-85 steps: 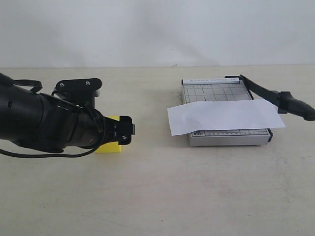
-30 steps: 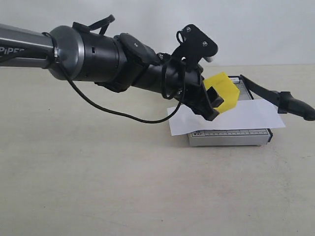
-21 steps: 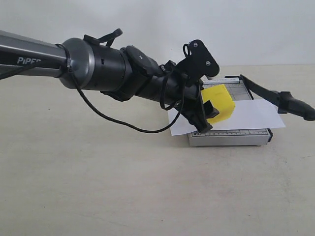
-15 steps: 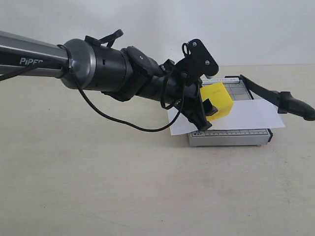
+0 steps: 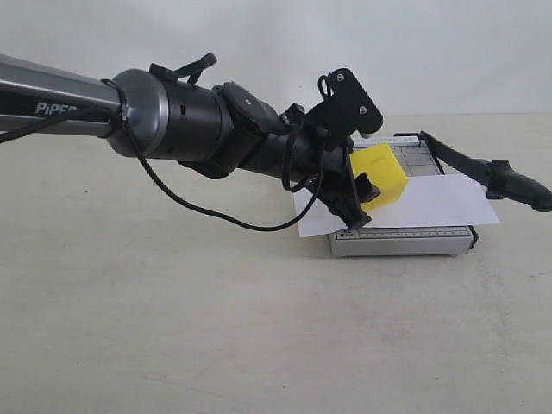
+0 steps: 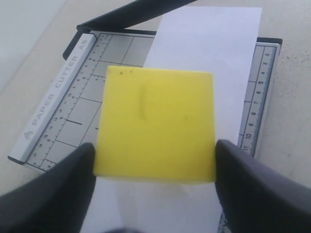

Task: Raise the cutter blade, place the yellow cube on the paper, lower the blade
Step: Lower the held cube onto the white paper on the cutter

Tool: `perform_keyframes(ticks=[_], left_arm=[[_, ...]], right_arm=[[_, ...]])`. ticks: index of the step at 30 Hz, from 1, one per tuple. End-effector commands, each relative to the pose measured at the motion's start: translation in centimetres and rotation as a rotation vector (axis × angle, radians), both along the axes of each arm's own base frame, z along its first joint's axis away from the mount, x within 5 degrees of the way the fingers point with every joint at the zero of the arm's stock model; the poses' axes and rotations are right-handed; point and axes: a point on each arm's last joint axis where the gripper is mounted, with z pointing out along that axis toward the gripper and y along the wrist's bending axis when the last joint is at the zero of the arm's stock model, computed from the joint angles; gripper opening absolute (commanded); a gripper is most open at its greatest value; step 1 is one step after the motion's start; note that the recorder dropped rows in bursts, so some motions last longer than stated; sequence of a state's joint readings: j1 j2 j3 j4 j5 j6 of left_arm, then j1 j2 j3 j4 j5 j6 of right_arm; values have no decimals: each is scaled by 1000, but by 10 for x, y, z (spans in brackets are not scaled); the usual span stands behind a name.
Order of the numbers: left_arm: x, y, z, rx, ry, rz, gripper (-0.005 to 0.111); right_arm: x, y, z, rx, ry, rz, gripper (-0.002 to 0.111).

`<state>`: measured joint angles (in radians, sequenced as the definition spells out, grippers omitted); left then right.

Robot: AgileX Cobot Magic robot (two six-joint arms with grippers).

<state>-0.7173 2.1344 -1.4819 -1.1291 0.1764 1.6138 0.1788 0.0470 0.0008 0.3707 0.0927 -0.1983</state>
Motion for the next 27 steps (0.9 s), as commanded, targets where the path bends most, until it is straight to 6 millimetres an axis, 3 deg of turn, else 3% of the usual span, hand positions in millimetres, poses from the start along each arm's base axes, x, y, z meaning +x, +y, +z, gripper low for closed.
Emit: perform_keyframes(ticks=[1, 10, 22, 27], left_arm=[[0, -2, 4, -18, -1, 7, 11], [0, -3, 5, -53, 30, 36, 61], [-1, -4, 7, -101, 72, 70, 64], [0, -4, 7, -129, 94, 98, 80]], right_arm=[[0, 0, 1, -6, -10, 0, 0], [0, 0, 1, -6, -10, 0, 0], [0, 0, 1, -6, -10, 0, 0], [0, 0, 1, -6, -10, 0, 0]])
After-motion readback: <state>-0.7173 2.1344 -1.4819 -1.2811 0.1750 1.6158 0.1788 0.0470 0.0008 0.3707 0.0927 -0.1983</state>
